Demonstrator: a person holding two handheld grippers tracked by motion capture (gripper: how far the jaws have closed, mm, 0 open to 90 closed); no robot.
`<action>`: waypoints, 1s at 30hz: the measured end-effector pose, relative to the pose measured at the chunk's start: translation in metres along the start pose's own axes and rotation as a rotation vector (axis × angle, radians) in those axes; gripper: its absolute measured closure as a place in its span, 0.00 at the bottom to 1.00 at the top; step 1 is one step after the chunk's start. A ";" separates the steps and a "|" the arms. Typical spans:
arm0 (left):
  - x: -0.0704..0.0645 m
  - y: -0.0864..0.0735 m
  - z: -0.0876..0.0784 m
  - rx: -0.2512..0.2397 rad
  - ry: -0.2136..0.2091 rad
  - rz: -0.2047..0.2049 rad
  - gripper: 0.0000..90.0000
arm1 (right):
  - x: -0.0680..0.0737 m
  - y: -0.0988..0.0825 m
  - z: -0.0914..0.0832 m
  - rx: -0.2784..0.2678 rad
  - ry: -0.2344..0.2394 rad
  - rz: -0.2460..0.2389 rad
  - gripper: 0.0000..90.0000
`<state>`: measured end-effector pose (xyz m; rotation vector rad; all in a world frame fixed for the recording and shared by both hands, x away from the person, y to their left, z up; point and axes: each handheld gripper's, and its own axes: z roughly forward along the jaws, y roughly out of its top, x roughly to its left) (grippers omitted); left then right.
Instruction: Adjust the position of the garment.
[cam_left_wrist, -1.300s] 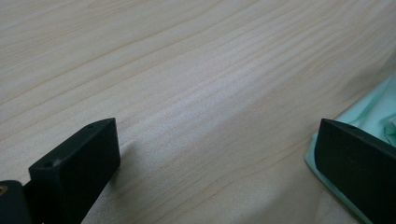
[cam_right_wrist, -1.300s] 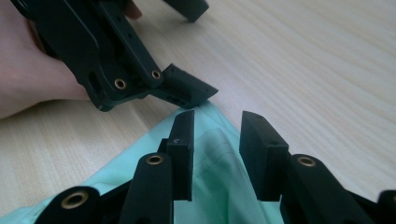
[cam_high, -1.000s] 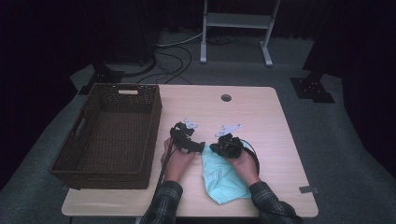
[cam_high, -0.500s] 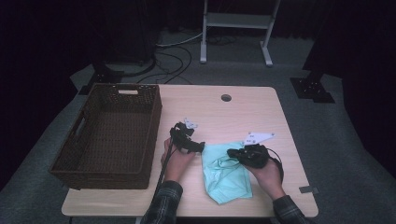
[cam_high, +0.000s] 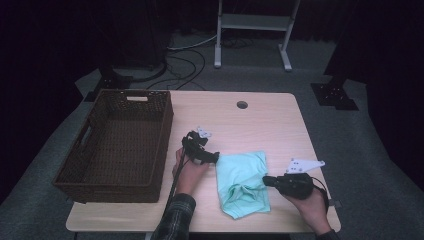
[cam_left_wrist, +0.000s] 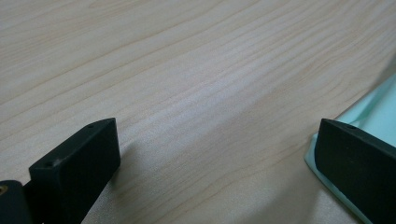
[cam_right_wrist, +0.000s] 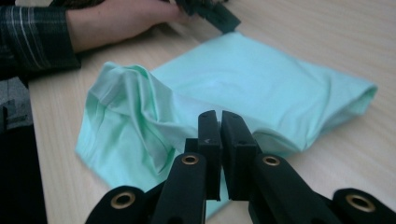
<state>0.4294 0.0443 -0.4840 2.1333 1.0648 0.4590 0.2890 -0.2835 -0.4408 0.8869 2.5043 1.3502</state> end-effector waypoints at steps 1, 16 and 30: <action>0.000 0.000 0.000 0.001 0.000 0.000 0.00 | 0.001 -0.009 -0.004 0.018 0.004 0.004 0.96; 0.000 0.000 0.000 0.002 0.003 -0.001 0.00 | 0.003 -0.044 -0.008 0.089 0.022 -0.012 0.65; 0.000 0.000 0.000 0.002 0.003 -0.001 0.00 | -0.009 -0.029 0.006 -0.006 -0.075 0.018 0.05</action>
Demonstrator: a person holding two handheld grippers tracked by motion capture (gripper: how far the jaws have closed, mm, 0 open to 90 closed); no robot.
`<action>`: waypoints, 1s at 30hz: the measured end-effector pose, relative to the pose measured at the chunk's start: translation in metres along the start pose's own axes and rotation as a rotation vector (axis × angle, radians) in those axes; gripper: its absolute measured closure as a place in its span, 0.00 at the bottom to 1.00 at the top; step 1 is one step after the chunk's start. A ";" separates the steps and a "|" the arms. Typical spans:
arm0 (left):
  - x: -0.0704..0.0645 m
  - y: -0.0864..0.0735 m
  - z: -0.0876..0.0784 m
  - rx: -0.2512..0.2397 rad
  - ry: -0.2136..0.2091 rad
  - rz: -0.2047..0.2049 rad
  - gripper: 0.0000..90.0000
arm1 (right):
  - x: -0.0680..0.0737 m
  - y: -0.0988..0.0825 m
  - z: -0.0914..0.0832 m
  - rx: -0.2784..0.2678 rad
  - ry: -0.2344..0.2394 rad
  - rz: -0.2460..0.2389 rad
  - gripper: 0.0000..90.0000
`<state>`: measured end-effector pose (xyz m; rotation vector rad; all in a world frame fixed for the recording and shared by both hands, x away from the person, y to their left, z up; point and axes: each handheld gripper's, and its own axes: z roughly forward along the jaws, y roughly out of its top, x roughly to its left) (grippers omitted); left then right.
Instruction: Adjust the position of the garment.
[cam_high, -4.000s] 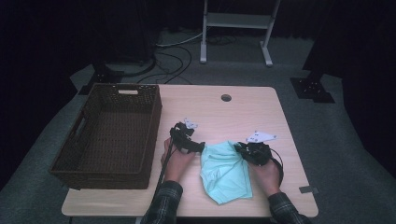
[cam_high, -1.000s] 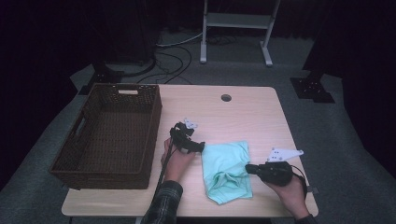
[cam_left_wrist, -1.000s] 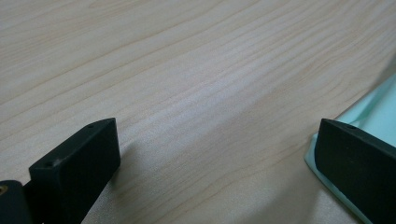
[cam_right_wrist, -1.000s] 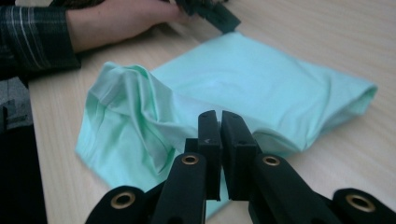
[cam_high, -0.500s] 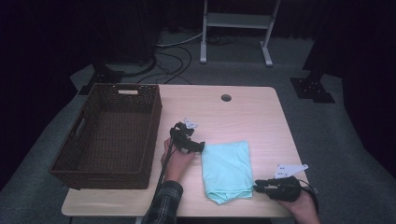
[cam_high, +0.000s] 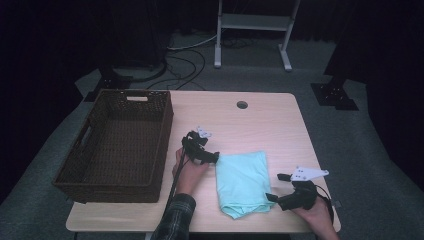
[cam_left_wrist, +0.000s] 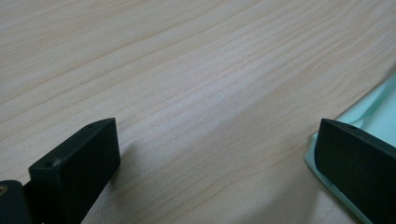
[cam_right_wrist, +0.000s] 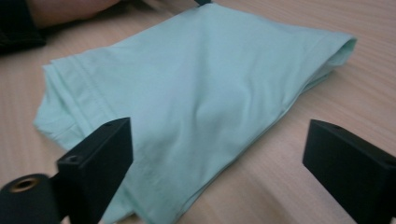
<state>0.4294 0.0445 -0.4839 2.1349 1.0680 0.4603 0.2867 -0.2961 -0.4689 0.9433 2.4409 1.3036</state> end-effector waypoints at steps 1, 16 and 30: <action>0.000 0.000 0.000 0.000 0.000 0.000 0.00 | -0.001 0.001 0.002 -0.002 -0.009 -0.004 0.03; 0.000 0.000 0.000 0.000 0.000 -0.001 0.00 | -0.033 0.039 0.035 -0.039 -0.089 -0.022 0.00; 0.000 0.000 0.000 -0.001 -0.001 0.000 0.00 | -0.065 0.062 0.067 -0.022 -0.090 0.035 0.00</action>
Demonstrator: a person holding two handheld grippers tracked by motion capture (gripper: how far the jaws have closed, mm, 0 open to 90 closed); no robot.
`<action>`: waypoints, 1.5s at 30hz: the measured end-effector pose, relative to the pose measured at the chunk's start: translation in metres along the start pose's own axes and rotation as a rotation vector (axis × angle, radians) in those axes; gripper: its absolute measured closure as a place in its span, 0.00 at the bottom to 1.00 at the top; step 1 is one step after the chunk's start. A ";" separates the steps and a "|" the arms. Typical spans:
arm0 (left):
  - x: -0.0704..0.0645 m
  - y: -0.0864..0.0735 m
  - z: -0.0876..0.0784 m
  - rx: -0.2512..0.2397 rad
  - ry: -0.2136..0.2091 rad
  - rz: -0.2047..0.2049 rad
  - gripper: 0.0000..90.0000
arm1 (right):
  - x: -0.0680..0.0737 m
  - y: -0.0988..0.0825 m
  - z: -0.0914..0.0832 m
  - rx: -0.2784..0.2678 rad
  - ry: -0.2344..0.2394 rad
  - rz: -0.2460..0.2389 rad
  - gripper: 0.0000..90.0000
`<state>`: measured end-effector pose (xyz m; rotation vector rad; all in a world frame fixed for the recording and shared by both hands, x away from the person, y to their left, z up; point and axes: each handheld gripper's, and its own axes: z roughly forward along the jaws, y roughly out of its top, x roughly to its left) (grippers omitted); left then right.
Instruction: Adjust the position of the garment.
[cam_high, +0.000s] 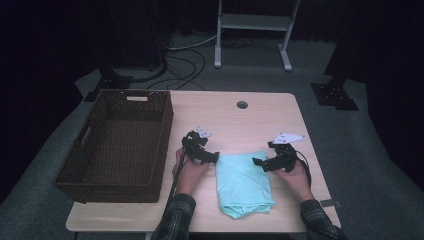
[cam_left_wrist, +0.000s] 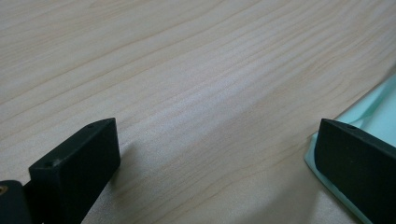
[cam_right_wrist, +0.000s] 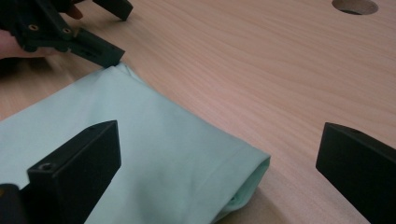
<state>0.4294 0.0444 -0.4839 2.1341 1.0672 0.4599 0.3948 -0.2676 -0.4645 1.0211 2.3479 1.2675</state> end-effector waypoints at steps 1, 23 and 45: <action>0.000 0.000 0.000 0.000 0.000 0.000 0.00 | -0.002 0.001 0.002 0.000 0.000 0.008 0.00; 0.001 0.001 0.001 0.001 -0.006 0.005 0.00 | -0.016 -0.008 0.025 0.143 -0.071 0.022 0.00; 0.036 0.017 0.016 -0.006 -0.005 -0.019 0.00 | -0.036 0.014 0.052 0.140 -0.066 0.023 0.00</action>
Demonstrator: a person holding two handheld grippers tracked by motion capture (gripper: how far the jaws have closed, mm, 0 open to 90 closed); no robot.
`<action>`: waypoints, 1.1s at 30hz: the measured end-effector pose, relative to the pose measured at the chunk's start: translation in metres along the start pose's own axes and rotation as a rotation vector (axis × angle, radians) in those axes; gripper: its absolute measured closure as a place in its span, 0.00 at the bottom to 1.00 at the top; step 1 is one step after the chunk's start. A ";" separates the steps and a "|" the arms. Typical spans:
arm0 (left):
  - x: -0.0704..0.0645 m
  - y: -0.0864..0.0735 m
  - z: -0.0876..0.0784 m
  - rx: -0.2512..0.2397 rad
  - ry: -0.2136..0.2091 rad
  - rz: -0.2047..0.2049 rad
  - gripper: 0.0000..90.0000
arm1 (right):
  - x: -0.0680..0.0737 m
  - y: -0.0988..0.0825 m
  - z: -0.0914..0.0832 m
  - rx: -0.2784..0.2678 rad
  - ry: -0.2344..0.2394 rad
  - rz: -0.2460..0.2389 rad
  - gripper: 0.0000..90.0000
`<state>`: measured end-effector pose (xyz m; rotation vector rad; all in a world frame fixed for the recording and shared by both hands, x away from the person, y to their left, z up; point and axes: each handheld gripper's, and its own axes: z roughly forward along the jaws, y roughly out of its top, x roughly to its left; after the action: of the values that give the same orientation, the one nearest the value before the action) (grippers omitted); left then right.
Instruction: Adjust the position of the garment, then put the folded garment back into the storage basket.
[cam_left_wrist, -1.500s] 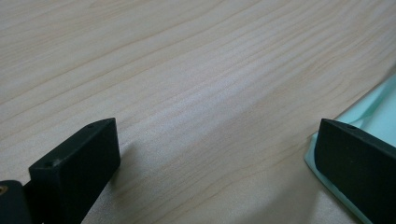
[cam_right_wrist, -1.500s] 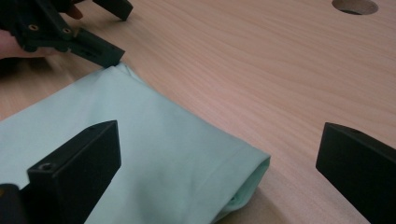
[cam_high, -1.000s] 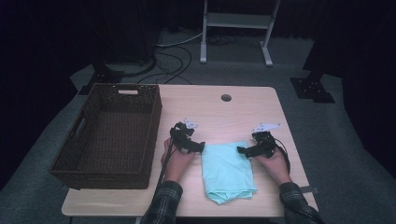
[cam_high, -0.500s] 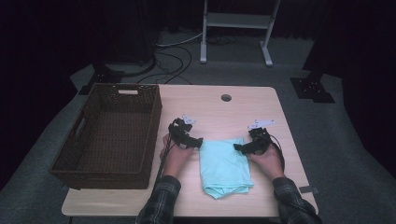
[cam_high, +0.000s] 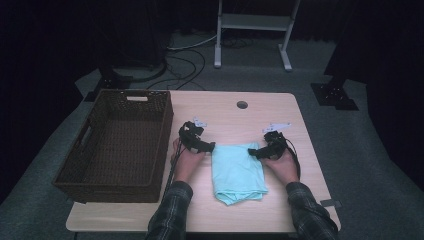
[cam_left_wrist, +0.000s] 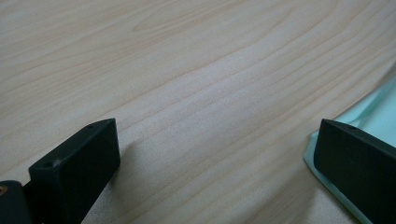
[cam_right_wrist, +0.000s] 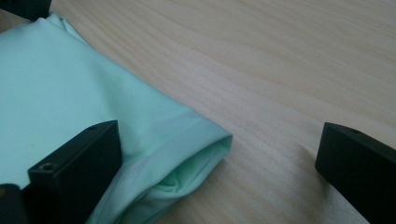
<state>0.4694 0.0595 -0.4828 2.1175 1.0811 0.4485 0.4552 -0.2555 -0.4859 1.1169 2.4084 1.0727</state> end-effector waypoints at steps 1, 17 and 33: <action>0.001 -0.001 -0.001 -0.010 -0.005 -0.004 0.00 | 0.000 0.000 0.000 0.000 0.000 0.001 0.00; -0.006 -0.010 -0.013 -0.070 -0.018 0.000 0.00 | 0.000 0.000 0.000 0.000 -0.001 0.006 0.00; -0.031 -0.030 -0.034 -0.086 -0.024 0.033 0.00 | 0.000 0.000 0.000 0.001 -0.006 0.004 0.00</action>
<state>0.4142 0.0616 -0.4809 2.0625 0.9968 0.4762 0.4551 -0.2554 -0.4859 1.1249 2.4033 1.0676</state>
